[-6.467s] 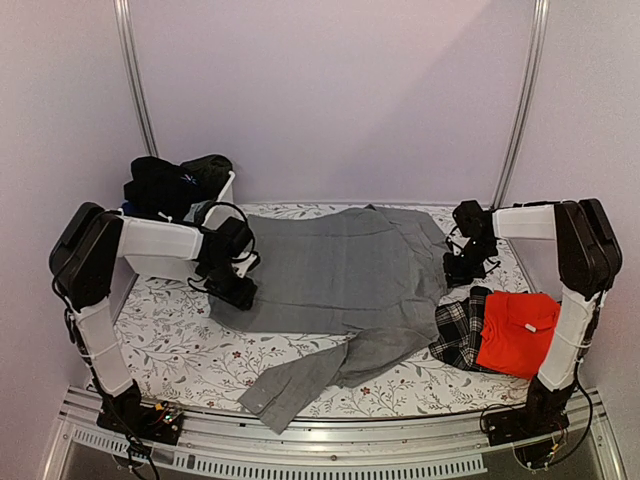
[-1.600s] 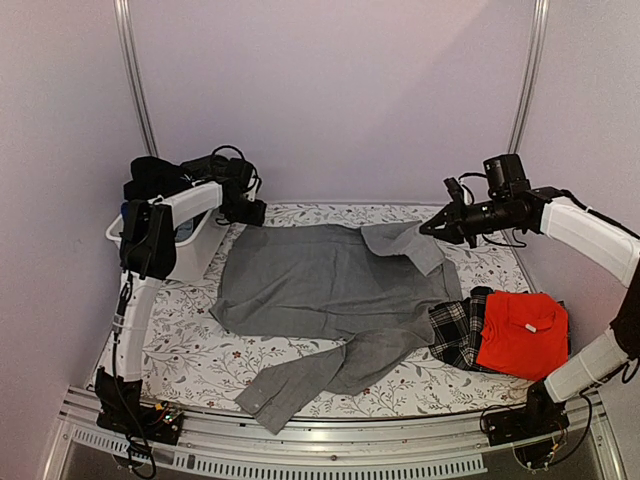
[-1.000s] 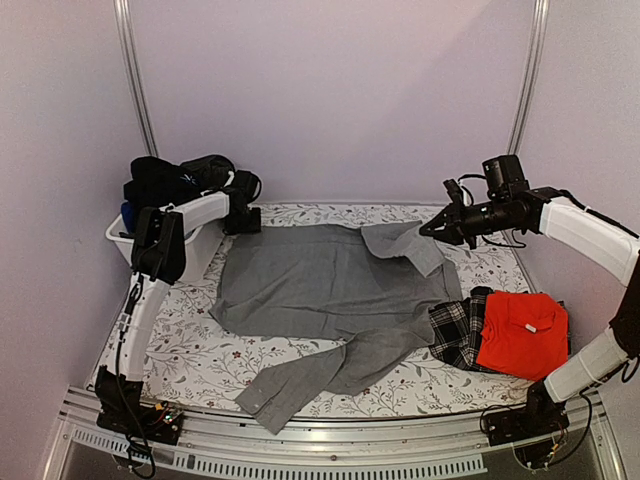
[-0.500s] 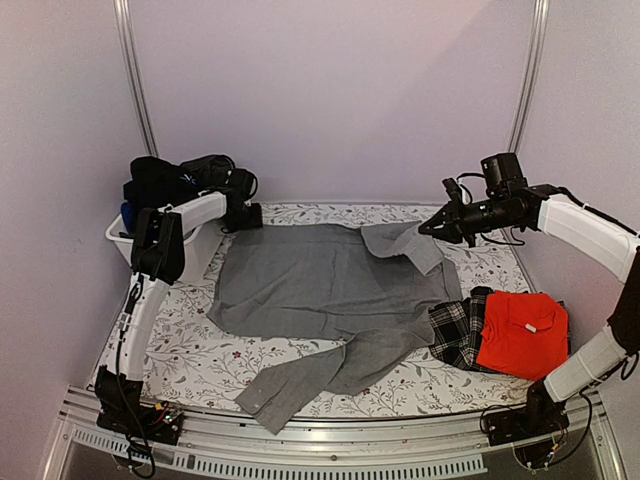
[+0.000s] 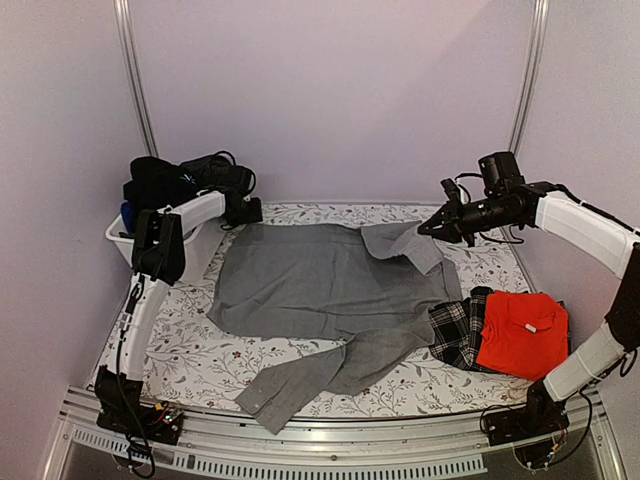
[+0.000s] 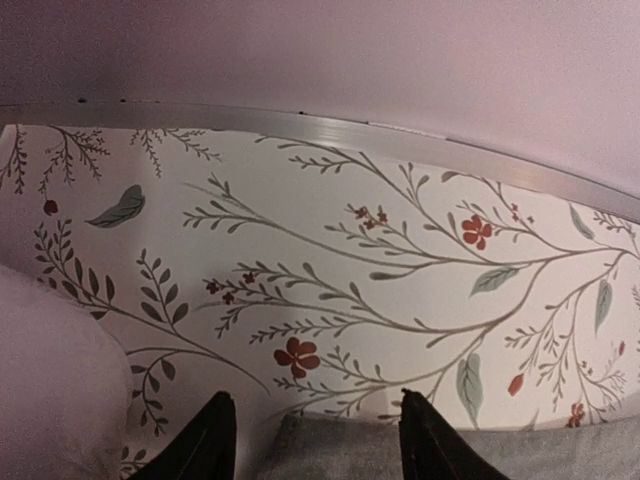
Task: Fold and stack the mixed laundry pile
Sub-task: Fold the flattened shirt at the center of the board.
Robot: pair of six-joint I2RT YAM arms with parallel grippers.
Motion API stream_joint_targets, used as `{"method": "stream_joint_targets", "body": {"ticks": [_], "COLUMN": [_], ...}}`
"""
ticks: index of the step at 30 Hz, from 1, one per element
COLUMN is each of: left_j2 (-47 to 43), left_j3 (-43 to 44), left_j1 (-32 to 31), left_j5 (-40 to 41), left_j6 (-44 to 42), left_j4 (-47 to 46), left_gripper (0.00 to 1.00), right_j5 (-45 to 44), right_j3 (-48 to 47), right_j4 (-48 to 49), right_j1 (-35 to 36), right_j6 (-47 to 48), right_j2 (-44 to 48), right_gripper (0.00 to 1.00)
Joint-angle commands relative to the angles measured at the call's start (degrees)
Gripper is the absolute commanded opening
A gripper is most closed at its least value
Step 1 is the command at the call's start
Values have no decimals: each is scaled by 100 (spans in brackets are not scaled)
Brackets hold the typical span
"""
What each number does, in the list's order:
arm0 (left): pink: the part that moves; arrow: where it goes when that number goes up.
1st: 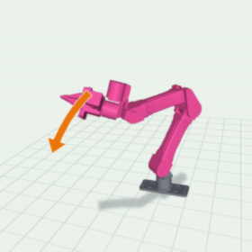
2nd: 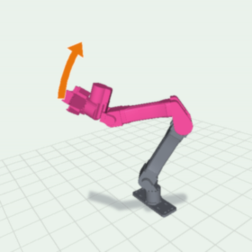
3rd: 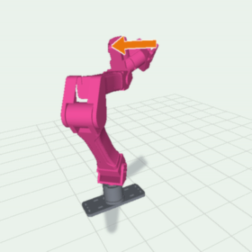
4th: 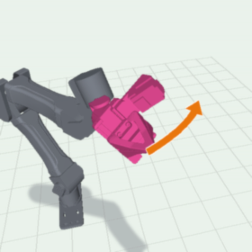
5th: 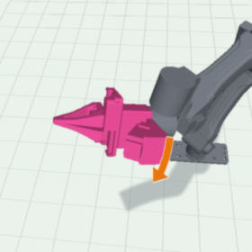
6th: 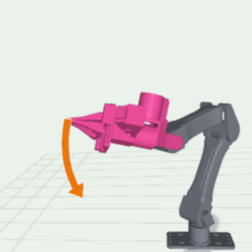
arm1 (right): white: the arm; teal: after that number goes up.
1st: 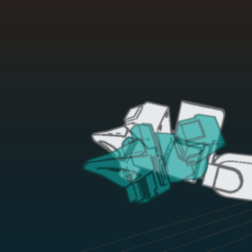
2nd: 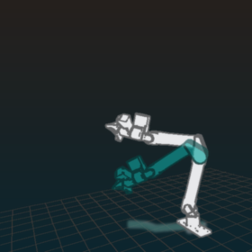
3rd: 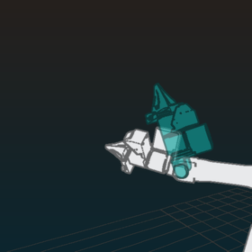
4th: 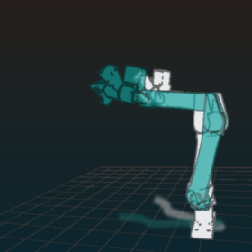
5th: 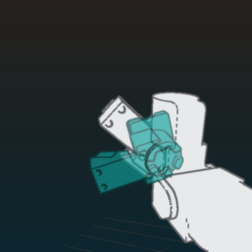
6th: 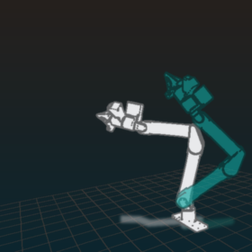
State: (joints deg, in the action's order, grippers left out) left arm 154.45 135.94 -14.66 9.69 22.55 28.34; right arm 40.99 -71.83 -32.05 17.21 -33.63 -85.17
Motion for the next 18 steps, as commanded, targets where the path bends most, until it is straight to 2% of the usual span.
{"method": "stream_joint_targets", "body": {"ticks": [1,13,15,18], "left_j2": [305,815,890,823], "left_j3": [151,689,761,593], "left_j1": [260,297,330,296], "left_j5": [-152,-264,-360,-337], "left_j6": [101,435,483,380], "left_j4": [1,955,1132,1192], "left_gripper": [53,50,41,32], "right_j5": [6,-16,-42,-42], "right_j3": [-246,-437,-428,-403], "right_j4": [-65,-205,-217,-222], "right_j1": [14,17,15,13], "right_j6": [66,128,128,127], "right_j2": [-128,-243,-239,-205], "right_gripper": [0,0,0,0]}}
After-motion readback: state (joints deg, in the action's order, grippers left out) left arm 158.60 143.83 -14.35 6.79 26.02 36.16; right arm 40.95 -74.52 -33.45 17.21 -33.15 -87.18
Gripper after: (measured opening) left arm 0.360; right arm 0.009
